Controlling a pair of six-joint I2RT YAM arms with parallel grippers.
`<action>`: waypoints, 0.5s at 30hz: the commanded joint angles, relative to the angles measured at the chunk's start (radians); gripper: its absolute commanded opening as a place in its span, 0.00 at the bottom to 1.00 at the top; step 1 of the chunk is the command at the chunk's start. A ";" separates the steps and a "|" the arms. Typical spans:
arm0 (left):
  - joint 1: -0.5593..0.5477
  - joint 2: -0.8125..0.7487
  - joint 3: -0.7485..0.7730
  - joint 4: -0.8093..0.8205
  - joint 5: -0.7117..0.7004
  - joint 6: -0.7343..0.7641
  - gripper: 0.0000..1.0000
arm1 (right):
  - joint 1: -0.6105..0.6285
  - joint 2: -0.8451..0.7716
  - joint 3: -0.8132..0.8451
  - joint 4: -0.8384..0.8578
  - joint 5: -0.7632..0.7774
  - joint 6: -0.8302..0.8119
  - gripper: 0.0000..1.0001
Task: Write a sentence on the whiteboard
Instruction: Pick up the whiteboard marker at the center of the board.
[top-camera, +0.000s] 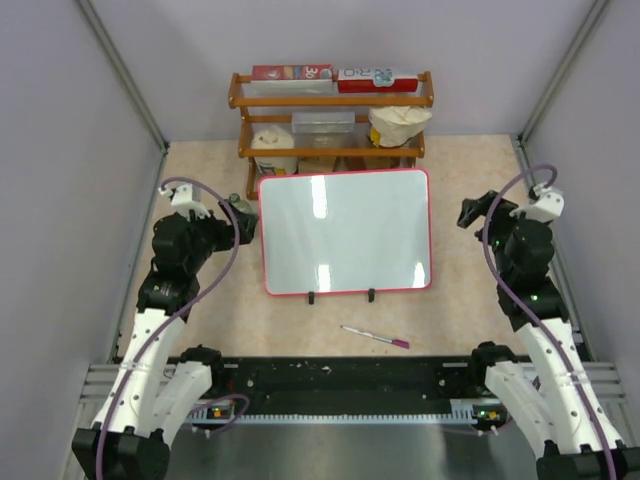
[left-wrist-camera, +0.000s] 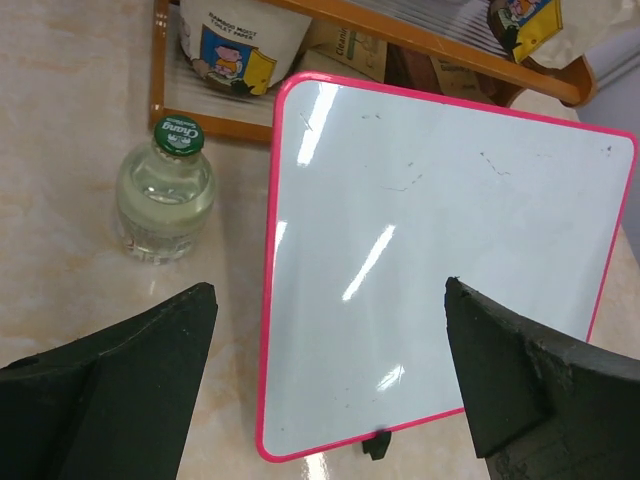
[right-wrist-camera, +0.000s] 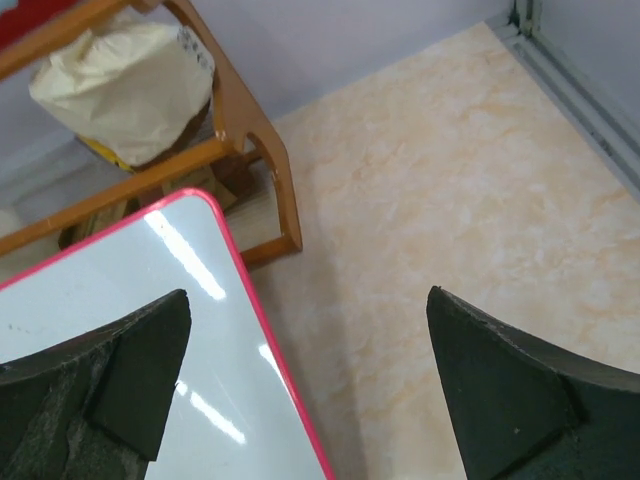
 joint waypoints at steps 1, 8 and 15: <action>0.003 -0.030 -0.009 0.021 0.131 0.064 0.99 | -0.007 0.072 0.055 -0.153 -0.126 -0.027 0.99; -0.056 -0.002 0.014 0.007 0.294 0.128 0.99 | -0.007 0.147 0.033 -0.176 -0.175 0.001 0.99; -0.412 0.160 0.127 -0.078 0.137 0.229 0.98 | -0.009 0.197 0.024 -0.207 -0.228 0.007 0.99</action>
